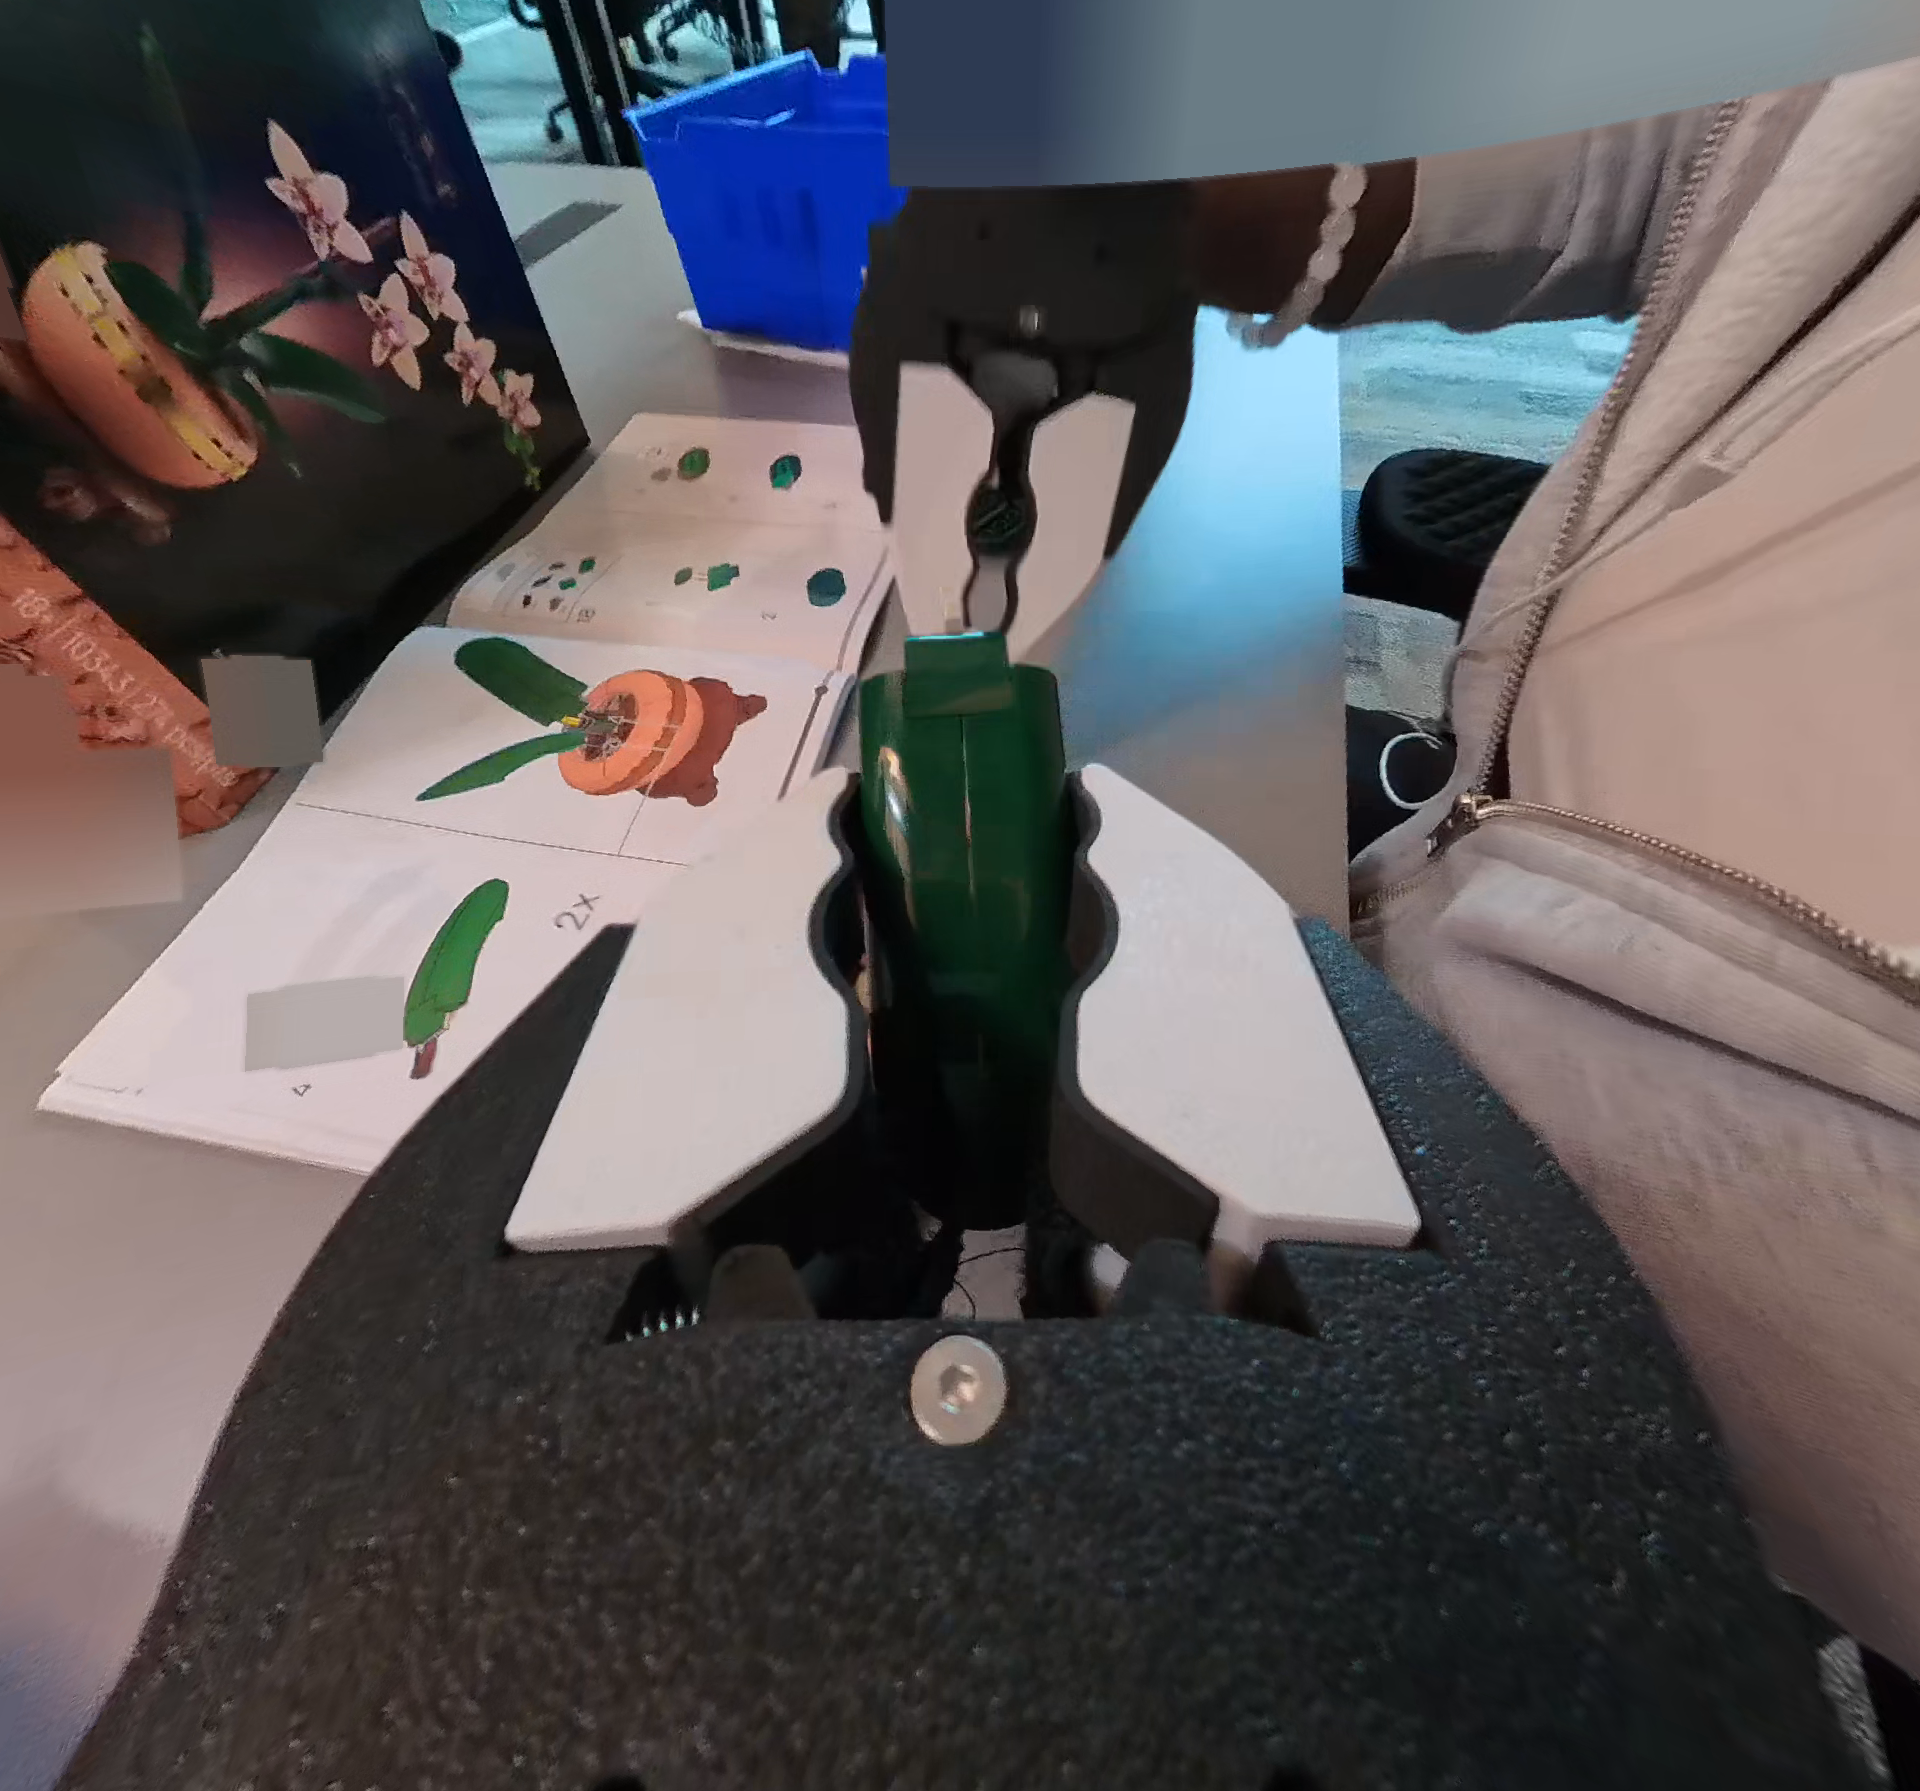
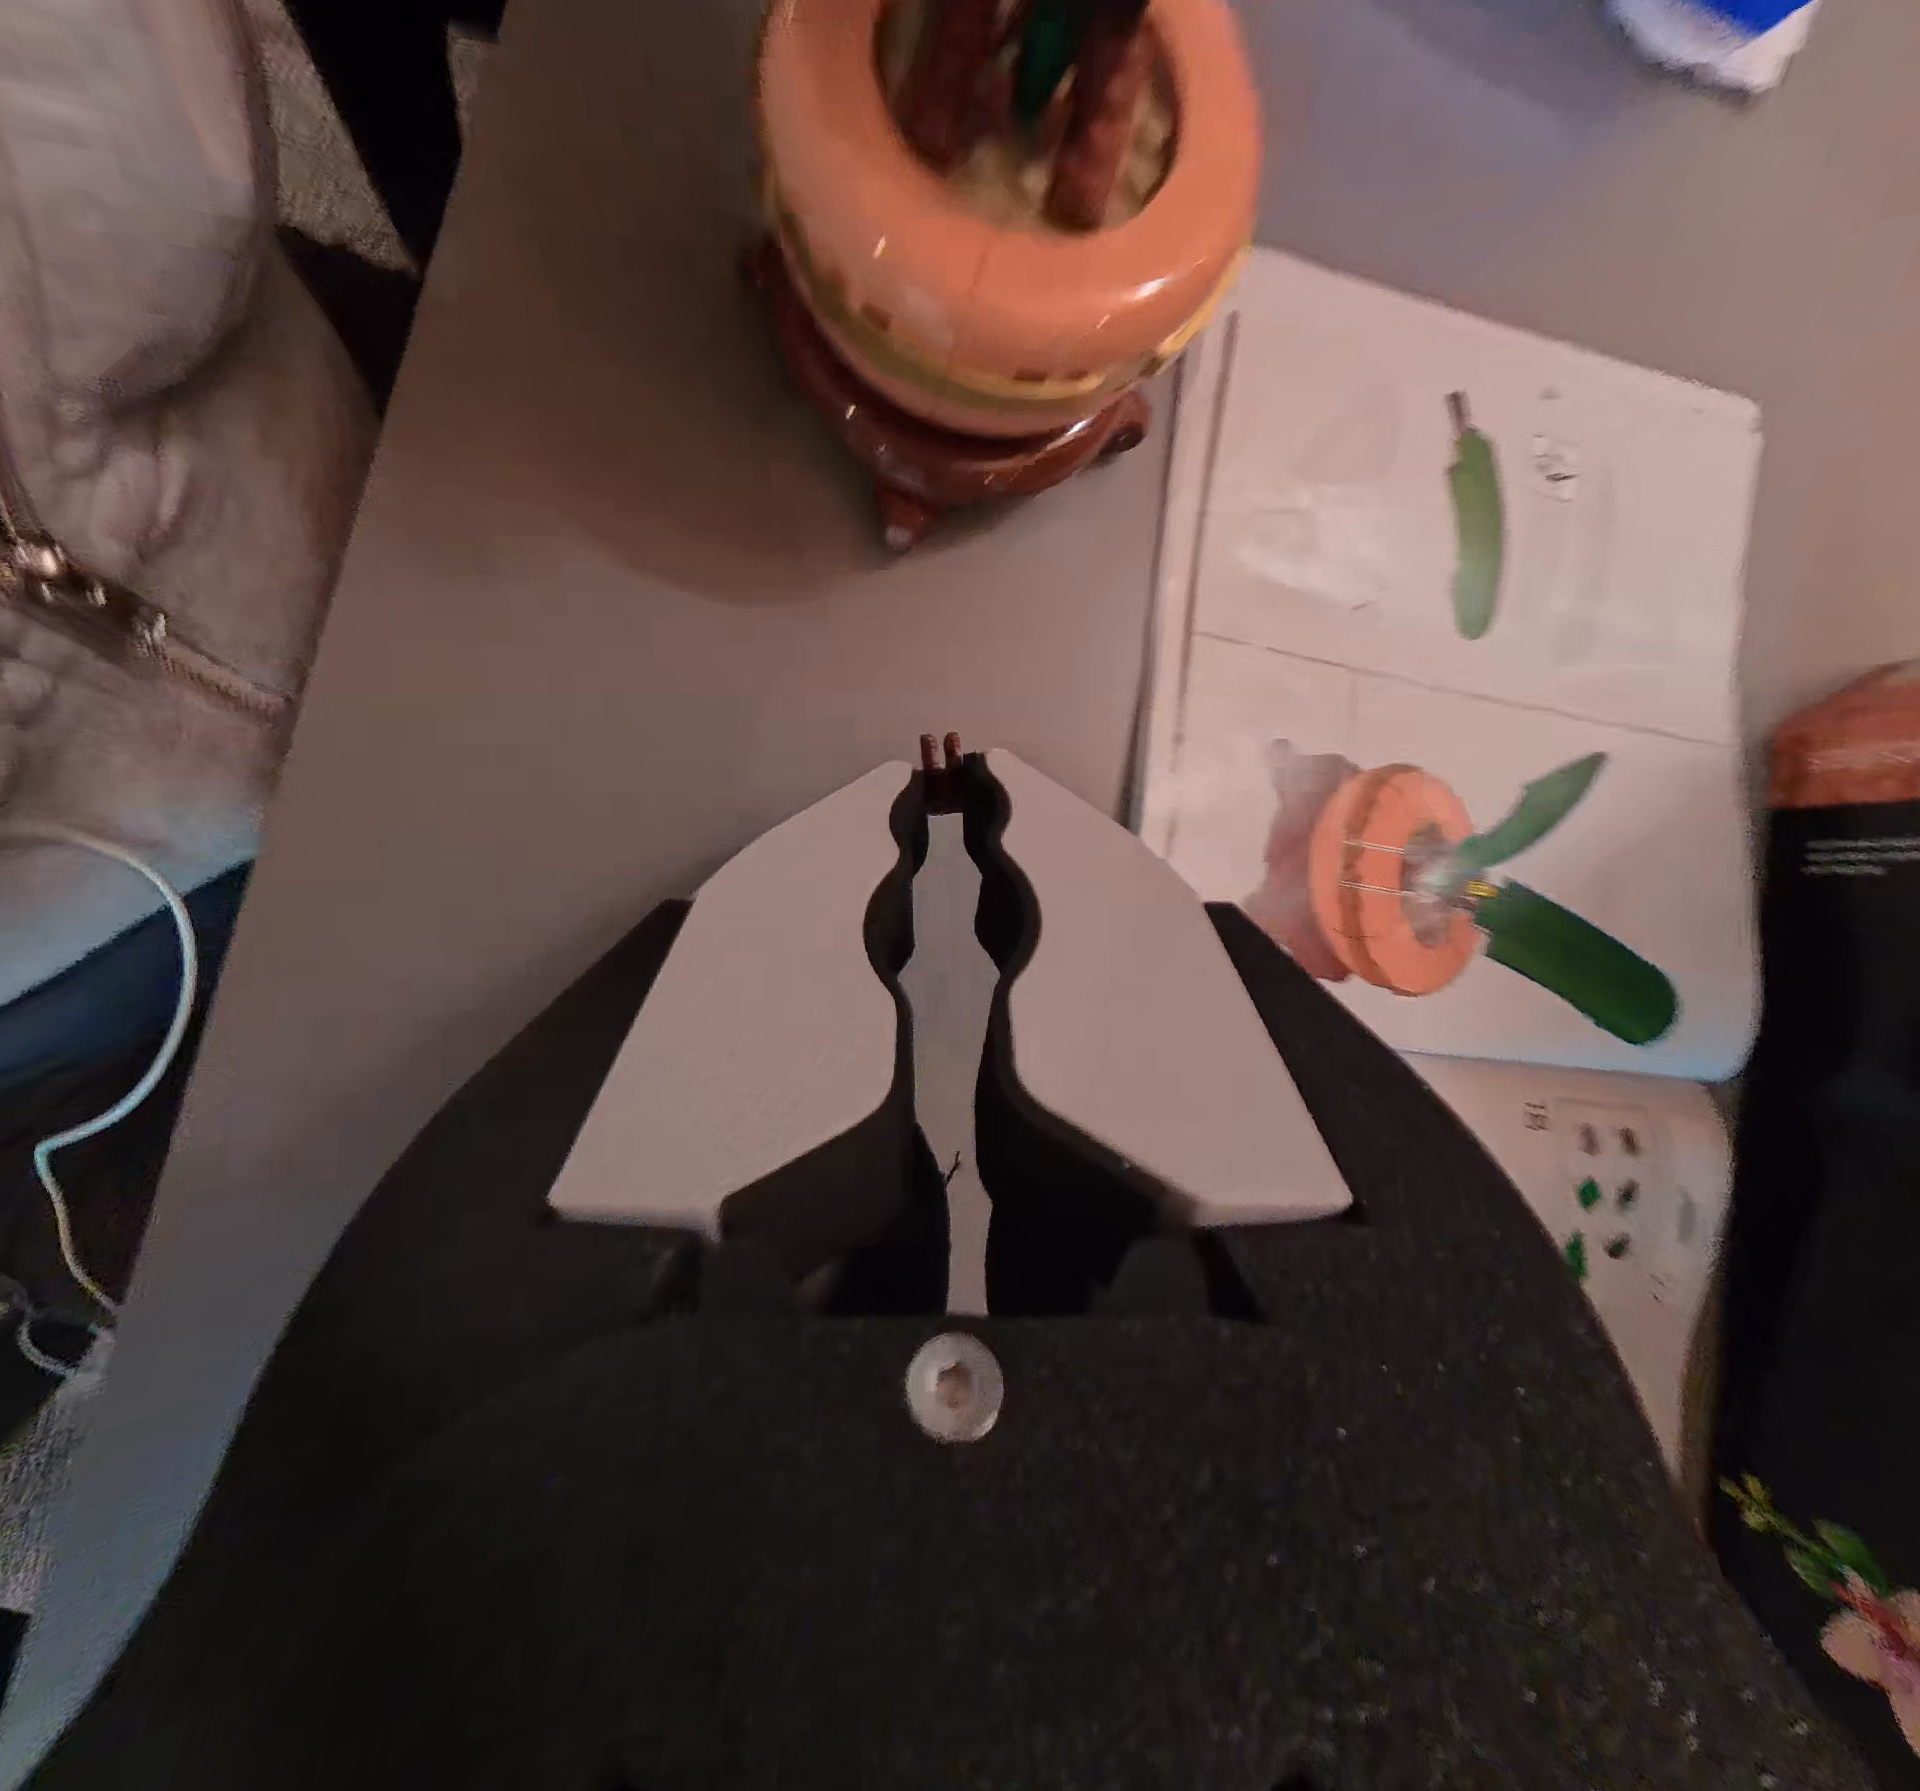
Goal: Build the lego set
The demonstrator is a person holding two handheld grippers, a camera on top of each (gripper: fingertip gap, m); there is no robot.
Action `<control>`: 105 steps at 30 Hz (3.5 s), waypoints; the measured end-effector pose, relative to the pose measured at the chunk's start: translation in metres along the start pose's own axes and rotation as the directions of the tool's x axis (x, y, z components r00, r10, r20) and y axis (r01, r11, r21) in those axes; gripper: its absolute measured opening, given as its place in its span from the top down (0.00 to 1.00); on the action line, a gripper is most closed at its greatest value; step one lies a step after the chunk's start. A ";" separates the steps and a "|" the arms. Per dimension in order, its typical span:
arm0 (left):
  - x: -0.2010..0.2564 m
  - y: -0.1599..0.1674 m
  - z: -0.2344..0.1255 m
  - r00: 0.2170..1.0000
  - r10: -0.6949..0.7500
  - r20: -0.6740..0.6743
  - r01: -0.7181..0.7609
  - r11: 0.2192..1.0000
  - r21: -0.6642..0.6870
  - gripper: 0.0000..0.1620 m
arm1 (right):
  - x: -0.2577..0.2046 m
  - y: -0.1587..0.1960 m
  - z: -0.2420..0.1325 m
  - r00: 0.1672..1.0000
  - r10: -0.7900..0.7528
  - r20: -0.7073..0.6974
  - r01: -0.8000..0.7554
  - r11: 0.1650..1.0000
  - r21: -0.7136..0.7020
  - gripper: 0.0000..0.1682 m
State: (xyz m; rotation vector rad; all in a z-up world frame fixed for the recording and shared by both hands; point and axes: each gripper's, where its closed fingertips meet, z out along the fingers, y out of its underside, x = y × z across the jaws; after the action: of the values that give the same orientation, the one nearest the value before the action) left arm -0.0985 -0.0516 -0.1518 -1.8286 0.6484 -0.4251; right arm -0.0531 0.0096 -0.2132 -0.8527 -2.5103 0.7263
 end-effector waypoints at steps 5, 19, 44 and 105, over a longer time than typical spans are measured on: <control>0.005 -0.002 0.008 0.998 -0.049 -0.043 0.047 0.998 -0.032 0.79 | 0.011 -0.048 -0.037 0.997 0.053 -0.054 -0.045 0.990 0.135 0.96; 0.007 0.013 0.033 0.997 0.072 -0.002 -0.067 0.921 -0.384 0.78 | 0.003 -0.052 -0.039 0.987 -0.046 -0.154 0.071 0.984 0.161 0.96; 0.012 0.011 0.030 0.996 0.086 0.009 -0.075 0.913 -0.401 0.78 | -0.002 -0.061 -0.034 0.980 -0.096 -0.173 0.124 0.980 0.156 0.97; -0.119 0.092 0.031 0.985 -0.028 0.171 0.107 0.877 -0.469 0.78 | 0.167 0.010 0.073 0.993 0.117 -0.025 -0.118 0.993 -0.032 0.94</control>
State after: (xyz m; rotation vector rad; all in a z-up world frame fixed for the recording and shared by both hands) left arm -0.1953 0.0216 -0.2457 -2.3346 0.6148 -0.1645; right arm -0.2089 0.0988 -0.2444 -1.0215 -2.4751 0.7094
